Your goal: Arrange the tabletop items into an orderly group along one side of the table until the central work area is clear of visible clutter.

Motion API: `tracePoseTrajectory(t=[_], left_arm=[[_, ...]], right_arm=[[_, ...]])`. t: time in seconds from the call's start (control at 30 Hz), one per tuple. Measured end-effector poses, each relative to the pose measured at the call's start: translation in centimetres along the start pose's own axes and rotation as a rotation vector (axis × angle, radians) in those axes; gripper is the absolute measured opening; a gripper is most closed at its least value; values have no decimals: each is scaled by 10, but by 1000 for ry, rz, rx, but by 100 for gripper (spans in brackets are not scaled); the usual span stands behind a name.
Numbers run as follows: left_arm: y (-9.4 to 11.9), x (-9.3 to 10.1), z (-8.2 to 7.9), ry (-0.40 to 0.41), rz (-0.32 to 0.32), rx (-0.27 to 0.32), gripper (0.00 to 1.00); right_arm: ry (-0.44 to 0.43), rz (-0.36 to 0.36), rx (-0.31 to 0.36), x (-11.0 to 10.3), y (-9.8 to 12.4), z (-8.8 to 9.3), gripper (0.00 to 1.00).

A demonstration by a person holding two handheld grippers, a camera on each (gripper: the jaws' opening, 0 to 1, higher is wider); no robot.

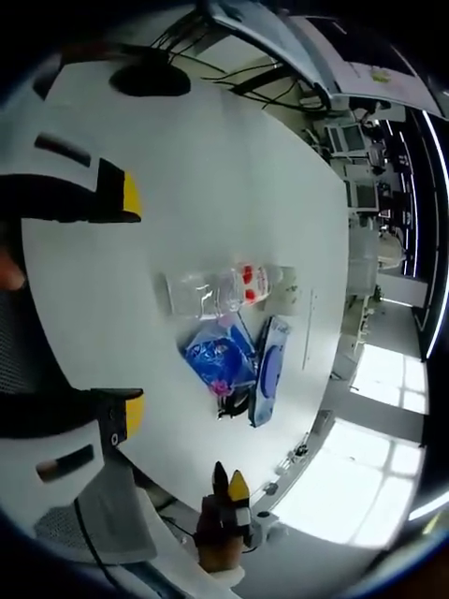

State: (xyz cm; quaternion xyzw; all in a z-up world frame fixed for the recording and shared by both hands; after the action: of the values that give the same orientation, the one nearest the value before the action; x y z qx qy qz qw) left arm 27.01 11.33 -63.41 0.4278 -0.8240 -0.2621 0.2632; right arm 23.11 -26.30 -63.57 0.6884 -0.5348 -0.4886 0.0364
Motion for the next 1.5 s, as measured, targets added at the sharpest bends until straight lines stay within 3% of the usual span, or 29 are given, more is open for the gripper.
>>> tracePoseTrajectory(t=[0.4,0.87,1.37,1.5], left_arm=[[-11,2,-23,-40,-5,3,72],[-17,18,-41,-80,-36,6,72],[-26,50,-74,-75,-113,64,70],[-33,51,-86,-107,-105,72,66]], right_arm=[[-24,-20,16,6,-5,-18,57],[-52,-68,18,14,-9,-41,56],[-43,-148,-50,28,2,-68,54],[-74,-151,-6,26,5,-69,54]])
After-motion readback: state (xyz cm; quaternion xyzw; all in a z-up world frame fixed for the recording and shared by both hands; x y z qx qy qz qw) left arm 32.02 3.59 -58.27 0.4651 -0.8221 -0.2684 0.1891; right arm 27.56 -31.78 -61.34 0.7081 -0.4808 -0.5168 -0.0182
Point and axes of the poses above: the point that each gripper's makers call its tool centre point, and the gripper's own axes: y roughly backward along the fingers, x roughly to its right, z roughly out of its underside, the point moved 9 cm from there along y, roughly backward along the fingers
